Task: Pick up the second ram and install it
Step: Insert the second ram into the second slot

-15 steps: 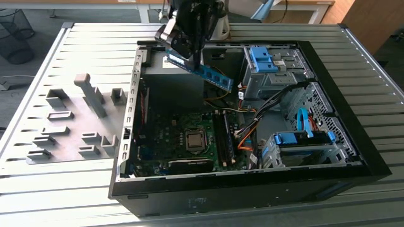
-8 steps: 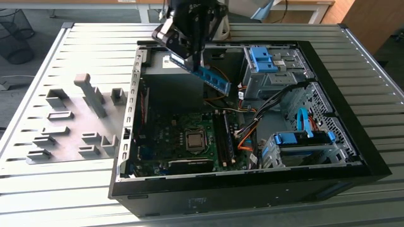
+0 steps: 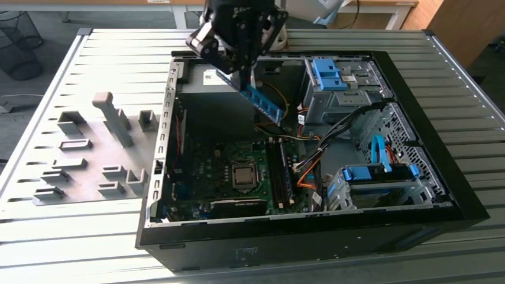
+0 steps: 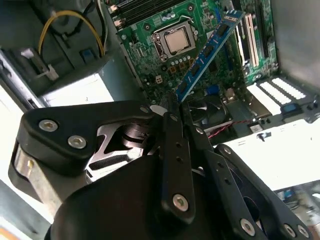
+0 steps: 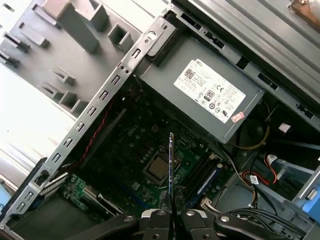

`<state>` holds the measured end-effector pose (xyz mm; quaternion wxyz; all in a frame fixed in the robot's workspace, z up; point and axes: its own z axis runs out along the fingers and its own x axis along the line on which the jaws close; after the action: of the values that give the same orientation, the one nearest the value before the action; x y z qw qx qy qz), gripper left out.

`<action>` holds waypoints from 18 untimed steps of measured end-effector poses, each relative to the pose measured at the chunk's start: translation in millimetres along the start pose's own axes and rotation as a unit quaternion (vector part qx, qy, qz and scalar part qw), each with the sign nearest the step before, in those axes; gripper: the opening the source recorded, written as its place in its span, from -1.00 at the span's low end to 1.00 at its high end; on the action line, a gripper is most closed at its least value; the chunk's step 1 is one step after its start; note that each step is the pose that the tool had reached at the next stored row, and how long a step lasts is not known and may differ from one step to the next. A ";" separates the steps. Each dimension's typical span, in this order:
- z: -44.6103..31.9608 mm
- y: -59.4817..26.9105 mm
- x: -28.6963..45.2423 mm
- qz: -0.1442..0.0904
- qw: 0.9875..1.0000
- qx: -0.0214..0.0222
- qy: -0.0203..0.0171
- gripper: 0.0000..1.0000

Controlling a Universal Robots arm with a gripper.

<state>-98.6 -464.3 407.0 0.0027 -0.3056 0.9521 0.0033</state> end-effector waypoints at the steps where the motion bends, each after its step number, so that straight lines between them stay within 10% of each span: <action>1: 0.3 0.0 0.0 0.009 1.000 0.000 0.000 -0.73; 12: 1.7 0.0 0.0 0.054 0.999 0.001 0.000 -0.73; 18: 4.3 0.0 0.0 0.108 0.994 0.001 0.000 -0.73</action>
<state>-98.6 -464.3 402.7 0.0028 -0.2010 0.9796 0.0023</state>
